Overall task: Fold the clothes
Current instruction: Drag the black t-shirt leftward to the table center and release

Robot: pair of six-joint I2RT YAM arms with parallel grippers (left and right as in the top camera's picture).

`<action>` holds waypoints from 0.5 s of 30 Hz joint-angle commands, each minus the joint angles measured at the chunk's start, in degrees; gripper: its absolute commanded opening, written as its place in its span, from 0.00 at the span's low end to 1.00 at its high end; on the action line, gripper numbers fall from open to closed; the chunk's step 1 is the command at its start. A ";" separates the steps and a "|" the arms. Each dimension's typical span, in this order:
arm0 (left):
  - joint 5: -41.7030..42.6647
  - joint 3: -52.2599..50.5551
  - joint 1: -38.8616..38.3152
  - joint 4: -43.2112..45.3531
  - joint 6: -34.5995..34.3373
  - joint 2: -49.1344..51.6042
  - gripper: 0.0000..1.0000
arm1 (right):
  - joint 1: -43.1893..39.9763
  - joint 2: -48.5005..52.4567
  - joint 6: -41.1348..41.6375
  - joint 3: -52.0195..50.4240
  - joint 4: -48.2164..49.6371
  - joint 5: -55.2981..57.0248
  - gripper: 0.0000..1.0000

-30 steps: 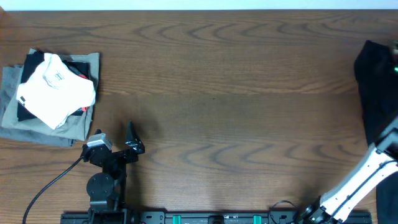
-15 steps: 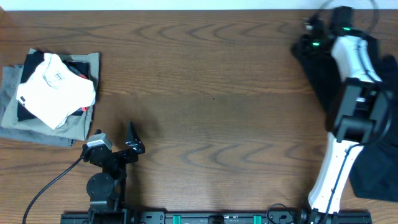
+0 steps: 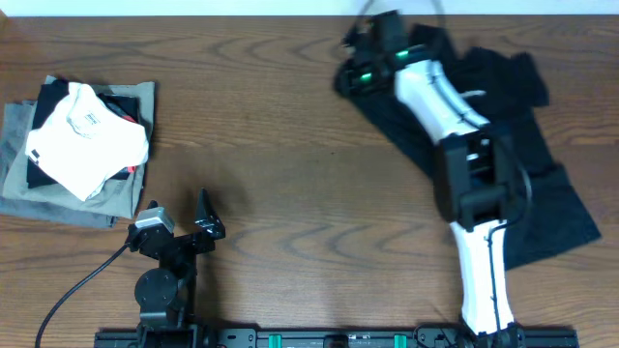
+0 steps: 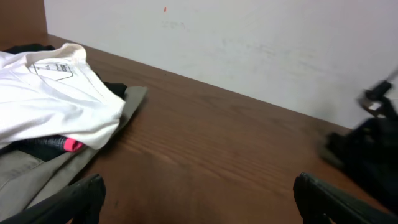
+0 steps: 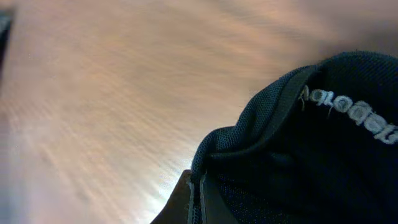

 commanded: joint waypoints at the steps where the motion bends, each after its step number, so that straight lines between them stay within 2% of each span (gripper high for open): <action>1: -0.46 -1.36 0.31 -1.88 0.90 -0.26 0.98 | 6.16 0.22 2.91 1.31 1.03 -1.64 0.01; 15: -0.46 -1.36 0.31 -1.88 0.90 -0.24 0.98 | 22.77 0.22 7.41 1.31 1.75 -6.10 0.01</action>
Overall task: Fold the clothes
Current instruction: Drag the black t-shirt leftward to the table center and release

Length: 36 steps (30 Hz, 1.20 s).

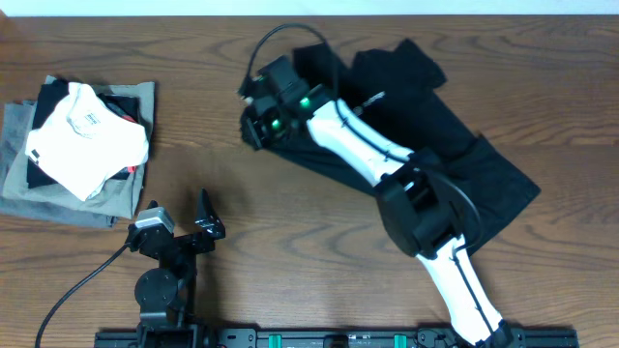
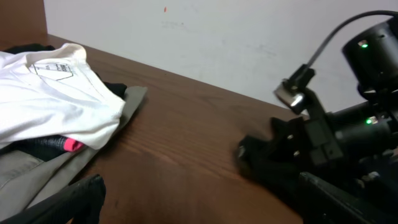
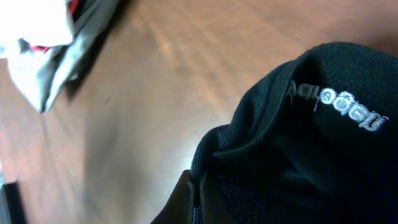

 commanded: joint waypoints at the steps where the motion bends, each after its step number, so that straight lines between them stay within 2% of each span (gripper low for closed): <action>1: -0.48 -1.36 0.31 -1.88 0.90 -0.24 0.98 | 2.75 0.17 1.99 1.31 -0.20 -4.48 0.01; 11: -0.48 -1.36 0.31 -1.88 0.90 -0.24 0.98 | 10.43 0.17 3.78 1.33 -2.47 -3.78 0.01; 17: -0.48 -1.36 0.31 -1.88 0.90 -0.26 0.98 | 10.93 0.15 4.74 2.75 -3.93 -2.93 0.04; 19: -0.48 -1.36 0.31 -1.88 0.90 -0.26 0.98 | 10.75 0.07 2.32 4.57 -6.78 -2.69 0.16; 21: -0.48 -1.36 0.31 -1.88 0.90 -0.24 0.98 | 10.67 0.00 0.20 7.96 -11.76 0.48 0.39; 22: -0.48 -1.36 0.31 -1.88 0.90 -0.26 0.98 | 10.67 -0.13 -0.50 9.42 -13.84 2.86 0.43; 24: -0.48 -1.36 0.31 -1.88 0.90 -0.24 0.98 | 10.62 -0.81 -1.79 14.21 -20.70 13.90 0.55; 25: -0.48 -1.36 0.31 -1.88 0.90 -0.24 0.98 | 10.56 -1.53 -1.77 17.18 -24.68 21.44 0.66; 30: -0.48 -1.36 0.31 -1.88 0.90 -0.26 0.98 | 7.85 -4.74 -0.52 25.66 -35.74 36.63 0.79; 31: -0.48 -1.36 0.31 -1.88 0.90 -0.24 0.98 | 6.84 -5.64 0.02 26.53 -37.77 38.18 0.92; 32: -0.48 -1.36 0.31 -1.88 0.90 -0.24 0.98 | 5.53 -6.69 0.02 27.12 -39.98 39.50 0.99; 36: -0.48 -1.36 0.31 -1.88 0.90 -0.24 0.98 | -0.87 -10.69 -0.07 27.26 -49.22 40.81 0.99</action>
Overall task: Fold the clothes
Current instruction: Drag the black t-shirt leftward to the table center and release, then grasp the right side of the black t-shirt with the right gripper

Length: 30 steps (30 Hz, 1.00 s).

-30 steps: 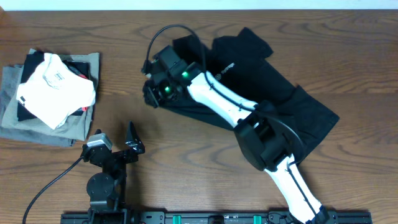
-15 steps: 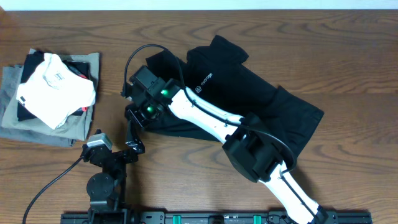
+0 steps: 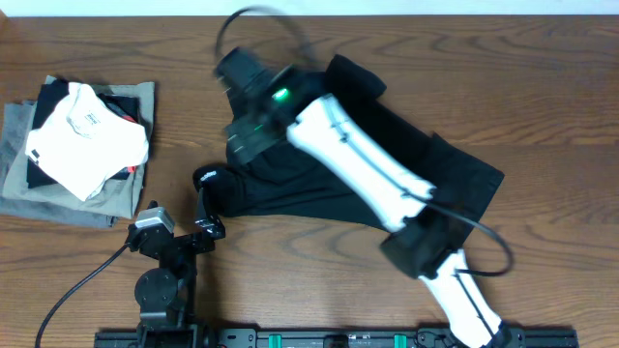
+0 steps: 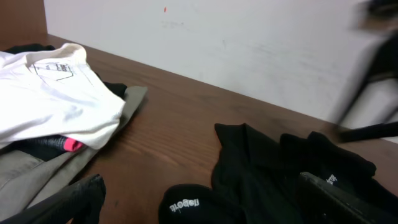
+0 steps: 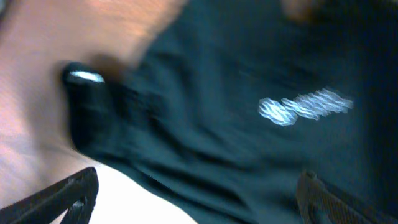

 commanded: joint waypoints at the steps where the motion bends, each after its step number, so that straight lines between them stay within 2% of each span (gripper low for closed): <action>1: -0.46 -1.36 0.31 -1.88 0.90 -0.24 0.98 | -6.80 -4.76 0.20 1.64 -6.23 6.67 0.99; 4: -0.46 -1.36 0.31 -1.88 0.90 -0.24 0.98 | -12.00 -5.07 -0.63 1.62 -17.55 6.69 0.99; 7: -0.46 -1.36 0.31 -1.88 0.90 -0.24 0.98 | -16.90 -6.25 0.83 -1.86 -18.05 1.88 0.99; 13: -0.46 -1.36 0.31 -1.88 0.90 -0.24 0.98 | -26.49 -9.31 6.67 -3.08 -18.08 3.28 0.99; 18: -0.46 -1.36 0.31 -1.88 0.90 -0.24 0.98 | -32.41 -16.26 5.86 -6.05 -18.10 3.17 0.99; 25: -0.46 -1.36 0.31 -1.88 0.90 -0.24 0.98 | -37.11 -27.78 6.64 -24.09 -17.49 3.19 0.99; 30: -0.46 -1.36 0.31 -1.88 0.90 -0.24 0.98 | -37.83 -31.74 7.17 -37.03 -15.30 -0.31 0.99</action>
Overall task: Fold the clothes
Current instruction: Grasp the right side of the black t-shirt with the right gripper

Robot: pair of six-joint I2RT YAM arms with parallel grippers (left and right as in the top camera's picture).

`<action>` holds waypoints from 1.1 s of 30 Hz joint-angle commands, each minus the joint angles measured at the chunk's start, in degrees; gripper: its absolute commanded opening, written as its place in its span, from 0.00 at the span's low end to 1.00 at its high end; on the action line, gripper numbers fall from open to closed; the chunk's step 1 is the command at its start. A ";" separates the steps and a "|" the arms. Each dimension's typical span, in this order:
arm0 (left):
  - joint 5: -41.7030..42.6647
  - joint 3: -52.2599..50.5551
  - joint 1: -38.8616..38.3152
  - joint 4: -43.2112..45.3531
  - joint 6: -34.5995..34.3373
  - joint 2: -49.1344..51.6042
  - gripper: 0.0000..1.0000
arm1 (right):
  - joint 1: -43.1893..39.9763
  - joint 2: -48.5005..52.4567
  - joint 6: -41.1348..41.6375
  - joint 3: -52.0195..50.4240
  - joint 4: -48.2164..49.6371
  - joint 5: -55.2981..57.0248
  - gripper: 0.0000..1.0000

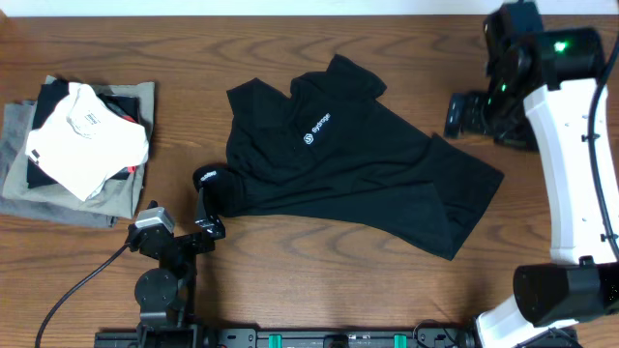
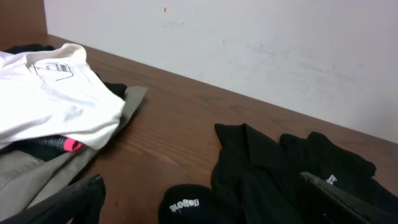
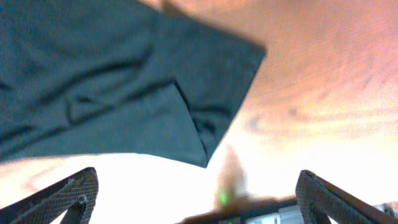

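A black polo shirt [image 1: 338, 164] lies spread on the table's middle, its white logo [image 1: 319, 126] up and its collar toward the back. One sleeve [image 1: 206, 178] curls at the front left, and shows again as sleeve [image 2: 186, 205]. My left gripper [image 1: 201, 224] stands open just in front of that sleeve with nothing between its fingers; in the wrist view the left gripper [image 2: 199, 208] frames the sleeve. My right gripper [image 1: 462, 112] hangs open above the table at the back right, clear of the shirt. In its own view the right gripper [image 3: 196, 199] looks down on the shirt's hem [image 3: 186, 124].
A stack of folded clothes [image 1: 77, 145] with a white shirt [image 2: 56, 99] on top sits at the left edge. A white wall [image 2: 249, 43] stands behind the table. The brown table [image 1: 290, 280] shows between the shirt and the front rail.
My right arm was over the shirt's left shoulder, gripper open. Now it is up at the back right, off the shirt. The shirt lies where it was and the left arm has not moved.
My right gripper was shut on the shirt's collar at the back right, the shirt bunched there. Then it held the collar nearer the middle. Then it was open above the shirt spread mid-table, and now it is away at the right.
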 commanded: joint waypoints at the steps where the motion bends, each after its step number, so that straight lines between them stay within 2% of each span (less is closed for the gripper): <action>1: -0.46 -1.36 0.31 -1.88 0.90 -0.24 0.98 | -0.39 -0.04 1.20 -8.09 1.29 -2.38 0.99; 8: -0.46 -1.36 0.31 -1.88 0.90 -0.24 0.98 | -0.50 -0.02 0.46 -23.50 13.77 -7.17 0.99; 15: -0.46 -1.36 0.31 -1.88 0.90 -0.24 0.98 | -2.27 -0.02 -12.31 -33.73 26.10 -11.02 0.99; 19: -0.46 -1.36 0.31 -1.88 0.90 -0.24 0.98 | -4.85 -0.02 -16.39 -38.97 33.29 -15.67 0.99; 24: -0.46 -1.36 0.31 -1.88 0.90 -0.24 0.98 | -6.29 -0.02 -19.69 -43.47 41.48 -17.73 0.99; 27: -0.46 -1.36 0.31 -1.88 0.90 -0.24 0.98 | -6.21 -0.02 -22.23 -44.11 43.25 -18.36 0.97; 33: -0.46 -1.36 0.31 -1.88 0.90 -0.26 0.98 | -5.84 -0.02 -22.47 -44.13 47.45 -18.43 0.88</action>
